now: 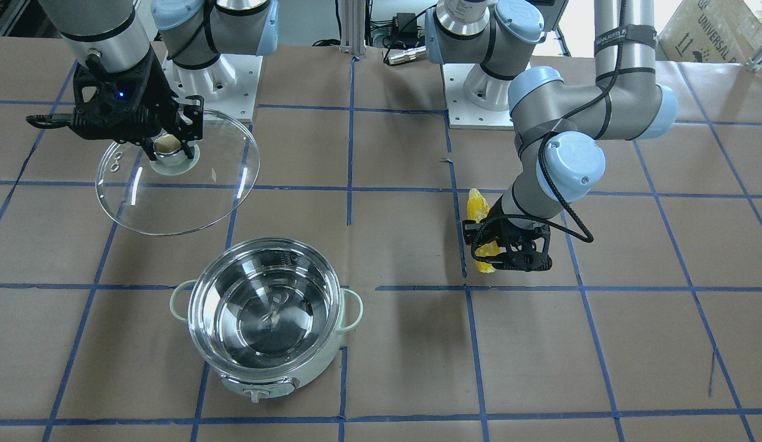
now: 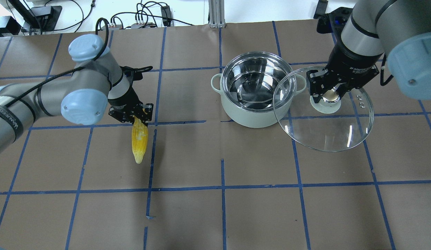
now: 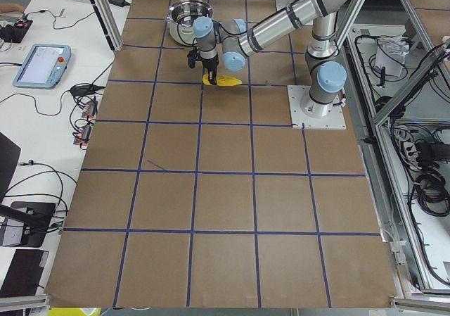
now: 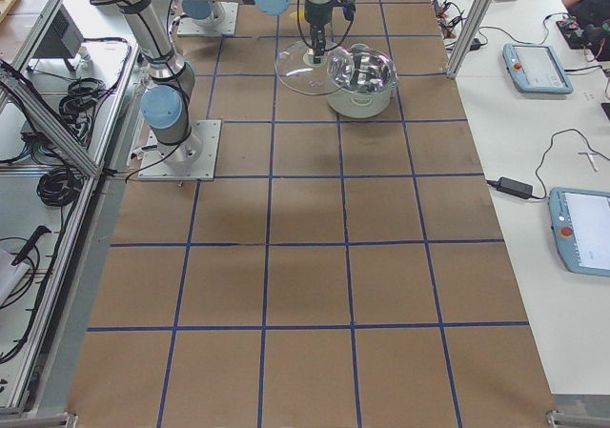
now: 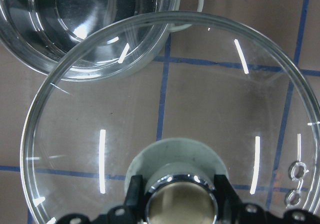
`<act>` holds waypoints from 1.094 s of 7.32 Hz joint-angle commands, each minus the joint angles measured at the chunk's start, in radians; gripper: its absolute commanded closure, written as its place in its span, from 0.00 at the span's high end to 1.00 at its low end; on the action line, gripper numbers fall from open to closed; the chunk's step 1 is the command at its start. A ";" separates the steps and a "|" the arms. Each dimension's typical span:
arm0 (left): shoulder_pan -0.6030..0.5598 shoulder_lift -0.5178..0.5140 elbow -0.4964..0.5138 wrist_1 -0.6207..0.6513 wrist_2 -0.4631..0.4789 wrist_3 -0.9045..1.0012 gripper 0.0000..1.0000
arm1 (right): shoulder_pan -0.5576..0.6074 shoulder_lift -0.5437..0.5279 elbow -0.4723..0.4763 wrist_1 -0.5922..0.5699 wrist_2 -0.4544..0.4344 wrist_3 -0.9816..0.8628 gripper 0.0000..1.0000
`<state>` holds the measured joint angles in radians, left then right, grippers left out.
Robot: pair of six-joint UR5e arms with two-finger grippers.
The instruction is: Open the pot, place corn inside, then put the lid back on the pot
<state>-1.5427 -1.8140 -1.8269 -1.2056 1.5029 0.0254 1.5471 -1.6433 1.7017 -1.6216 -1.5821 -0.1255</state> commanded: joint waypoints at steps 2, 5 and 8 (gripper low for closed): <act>-0.199 -0.057 0.280 -0.124 -0.038 -0.169 0.27 | -0.001 0.005 0.004 -0.006 -0.004 0.003 0.37; -0.357 -0.270 0.606 -0.132 -0.021 -0.315 0.27 | -0.001 0.004 0.006 -0.003 -0.004 0.000 0.36; -0.428 -0.462 0.842 -0.149 -0.018 -0.325 0.28 | -0.007 -0.004 0.038 -0.006 -0.010 0.004 0.32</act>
<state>-1.9451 -2.1994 -1.0723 -1.3576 1.4837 -0.2954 1.5437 -1.6437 1.7271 -1.6278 -1.5902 -0.1241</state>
